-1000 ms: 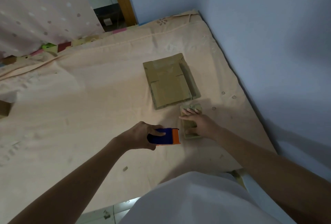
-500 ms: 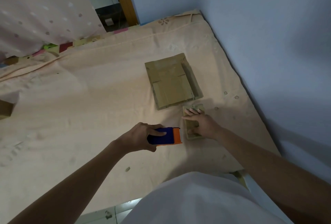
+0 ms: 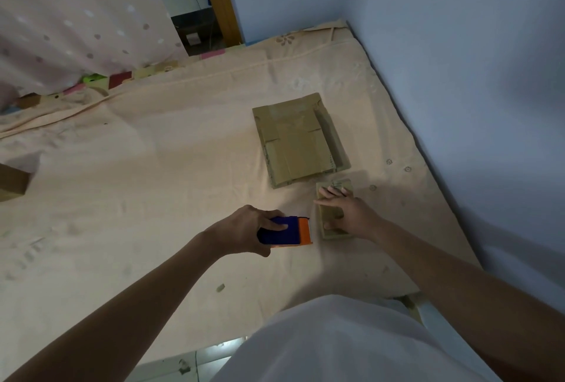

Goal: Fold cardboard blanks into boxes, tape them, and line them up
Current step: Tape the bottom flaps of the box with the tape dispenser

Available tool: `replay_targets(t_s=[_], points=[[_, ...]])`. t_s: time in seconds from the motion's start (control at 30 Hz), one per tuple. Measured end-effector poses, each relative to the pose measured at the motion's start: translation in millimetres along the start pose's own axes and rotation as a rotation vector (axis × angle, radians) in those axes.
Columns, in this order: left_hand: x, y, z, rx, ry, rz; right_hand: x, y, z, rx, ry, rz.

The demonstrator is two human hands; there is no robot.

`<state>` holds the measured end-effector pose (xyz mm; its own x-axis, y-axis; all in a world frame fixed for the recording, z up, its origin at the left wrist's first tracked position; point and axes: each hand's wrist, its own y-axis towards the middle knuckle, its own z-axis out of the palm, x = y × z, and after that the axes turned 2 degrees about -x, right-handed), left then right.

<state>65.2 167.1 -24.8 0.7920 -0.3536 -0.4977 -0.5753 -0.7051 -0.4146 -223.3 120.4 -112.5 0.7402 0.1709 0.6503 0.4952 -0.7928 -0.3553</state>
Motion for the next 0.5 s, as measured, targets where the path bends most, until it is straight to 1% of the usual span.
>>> replay_targets(t_s=[0.23, 0.5], points=[[-18.1, 34.0, -1.6, 0.072, 0.241, -0.022, 6.2, -2.7, -2.2, 0.017, -0.040, 0.042], [-29.7, 62.4, -16.1, 0.131, 0.192, -0.108, 6.2, 1.1, -0.6, 0.041, -0.094, 0.003]])
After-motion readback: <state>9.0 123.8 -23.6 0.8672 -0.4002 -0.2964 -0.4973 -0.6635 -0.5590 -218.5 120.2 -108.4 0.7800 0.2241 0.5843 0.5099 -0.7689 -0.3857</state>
